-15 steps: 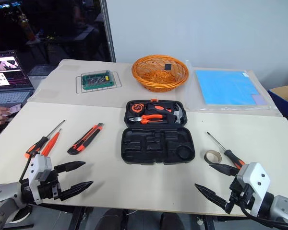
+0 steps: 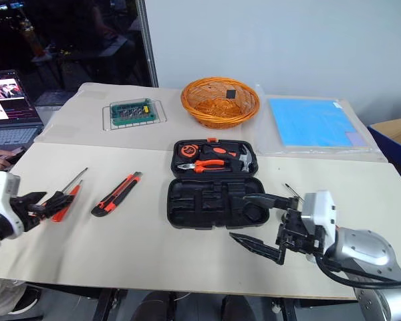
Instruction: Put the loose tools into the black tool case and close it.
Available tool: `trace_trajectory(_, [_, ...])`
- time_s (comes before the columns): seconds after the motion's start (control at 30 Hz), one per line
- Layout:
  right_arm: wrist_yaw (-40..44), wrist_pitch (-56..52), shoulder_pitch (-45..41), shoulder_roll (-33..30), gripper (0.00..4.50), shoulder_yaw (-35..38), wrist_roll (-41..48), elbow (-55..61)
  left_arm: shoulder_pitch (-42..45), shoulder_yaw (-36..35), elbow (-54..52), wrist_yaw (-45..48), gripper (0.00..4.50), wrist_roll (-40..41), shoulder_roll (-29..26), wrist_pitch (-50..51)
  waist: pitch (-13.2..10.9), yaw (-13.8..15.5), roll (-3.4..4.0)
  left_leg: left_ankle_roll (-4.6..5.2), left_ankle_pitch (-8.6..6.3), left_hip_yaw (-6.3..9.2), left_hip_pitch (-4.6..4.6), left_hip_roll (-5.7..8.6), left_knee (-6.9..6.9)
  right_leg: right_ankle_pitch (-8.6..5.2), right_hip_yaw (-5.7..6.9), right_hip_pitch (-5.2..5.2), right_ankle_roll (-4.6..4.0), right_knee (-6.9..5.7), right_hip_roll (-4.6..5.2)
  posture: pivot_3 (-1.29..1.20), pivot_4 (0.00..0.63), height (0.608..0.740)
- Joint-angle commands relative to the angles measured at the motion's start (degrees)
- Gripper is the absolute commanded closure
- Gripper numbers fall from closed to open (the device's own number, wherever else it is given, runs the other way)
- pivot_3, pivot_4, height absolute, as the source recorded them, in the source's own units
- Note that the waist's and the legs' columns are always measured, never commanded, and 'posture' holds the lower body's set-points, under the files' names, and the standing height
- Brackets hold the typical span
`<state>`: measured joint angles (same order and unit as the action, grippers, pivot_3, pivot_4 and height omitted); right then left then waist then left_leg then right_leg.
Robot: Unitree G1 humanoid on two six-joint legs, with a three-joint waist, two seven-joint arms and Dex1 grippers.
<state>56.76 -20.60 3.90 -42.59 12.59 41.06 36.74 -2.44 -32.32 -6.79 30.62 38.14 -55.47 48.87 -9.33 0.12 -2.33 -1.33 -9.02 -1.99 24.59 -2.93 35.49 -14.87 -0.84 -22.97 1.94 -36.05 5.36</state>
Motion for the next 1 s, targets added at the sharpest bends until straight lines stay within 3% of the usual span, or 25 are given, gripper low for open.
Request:
trace_trajectory(0.03, [0.6, -0.2, -2.2, -2.0, 0.02, -0.8, -0.3, 1.8, 3.1, 2.9, 7.7, 5.6, 0.00, -4.0, -5.6, -1.5, 0.0, 0.4, 0.00, 0.00, 0.00, -0.04, 0.11, 0.03, -0.04, 0.15, -0.01, -0.14, -0.25, -0.02, 0.05, 0.00, 0.150, 0.740])
trace_trajectory(0.3, [-0.9, -0.4, -2.7, -2.1, 0.02, -0.9, -0.2, 2.5, 8.6, 12.8, 18.0, 12.5, 0.00, -11.9, -10.2, -4.6, 0.0, 0.6, -0.01, 0.16, 0.10, -0.09, 0.46, -0.04, -0.17, 0.22, 0.02, -0.29, -0.30, -0.10, -0.06, 0.00, 0.150, 0.740])
trace_trajectory(0.33, [-1.1, -0.4, -2.6, -2.0, 0.00, -0.8, -0.2, 2.6, 9.4, 13.7, 18.7, 12.8, 0.50, -12.6, -9.9, -5.2, 0.0, 0.6, -0.02, 0.16, 0.10, -0.09, 0.46, -0.04, -0.17, 0.22, 0.02, -0.29, -0.31, -0.12, -0.06, 0.00, 0.150, 0.740])
trace_trajectory(0.37, [-1.4, -0.4, -2.4, -1.9, 0.00, -0.7, -0.2, 2.8, 10.2, 15.0, 19.4, 12.8, 0.60, -13.6, -9.7, -5.8, 0.0, 0.6, -0.02, 0.15, 0.10, -0.10, 0.46, -0.04, -0.17, 0.21, 0.02, -0.29, -0.32, -0.11, -0.06, 0.00, 0.150, 0.740])
trace_trajectory(0.5, [-2.3, -0.6, -1.7, -1.8, 0.00, -0.2, 0.1, 3.5, 10.3, 16.9, 21.1, 13.9, 2.07, -16.3, -9.4, -7.9, 0.0, 0.5, -0.04, 0.15, 0.10, -0.13, 0.46, -0.05, -0.17, 0.22, 0.02, -0.28, -0.31, -0.13, -0.05, 0.00, 0.150, 0.740])
trace_trajectory(0.63, [-3.0, -0.5, -1.2, -1.6, 0.00, -0.1, 0.3, 3.2, 10.9, 14.5, 22.7, 16.5, 3.57, -15.7, -8.5, -11.5, 0.0, 0.4, -0.05, 0.26, 0.17, -0.14, 0.46, -0.06, -0.17, 0.30, 0.00, -0.28, -0.19, -0.15, -0.06, 0.00, 0.150, 0.740])
trace_trajectory(0.73, [-3.4, -0.3, -0.4, -1.2, 0.00, 0.0, 0.2, 2.8, 12.0, 10.4, 21.4, 19.8, 3.63, -12.6, -8.1, -13.7, 0.0, 0.5, -0.07, 0.45, 0.28, -0.14, 0.46, -0.07, -0.17, 0.34, 0.01, -0.30, -0.13, -0.17, -0.06, 0.00, 0.150, 0.740])
trace_trajectory(0.83, [-4.4, 0.0, 3.9, -0.2, 0.00, 3.8, 1.3, 3.0, 17.1, 8.3, 10.7, 28.3, 3.63, -3.8, -10.5, -9.3, 0.0, 0.9, -0.39, 0.45, 0.28, -0.12, 0.52, -0.10, -0.17, 0.30, 0.08, -0.29, -0.20, -0.15, -0.06, 0.00, 0.150, 0.740])
trace_trajectory(0.93, [-4.1, 1.0, 8.8, -0.4, 0.00, 8.6, 0.3, 3.0, 24.2, 18.5, 0.1, 33.4, 3.63, -2.1, -11.5, -6.0, 0.0, 2.0, -0.50, 0.12, 0.10, -0.19, 0.74, -0.27, 0.16, 0.27, 0.34, -0.36, -0.17, -0.09, 0.00, 0.00, 0.150, 0.740])
trace_trajectory(1.0, [-3.7, 1.3, 11.5, -0.8, 0.00, 11.7, -0.2, 3.2, 30.2, 26.4, -3.0, 34.5, 3.63, -4.9, -9.7, -5.9, 0.2, 2.1, -0.15, 0.03, 0.03, -0.37, 0.75, -0.15, 0.36, 0.24, 0.20, -0.13, -0.18, -0.04, 0.10, 0.00, 0.150, 0.740])
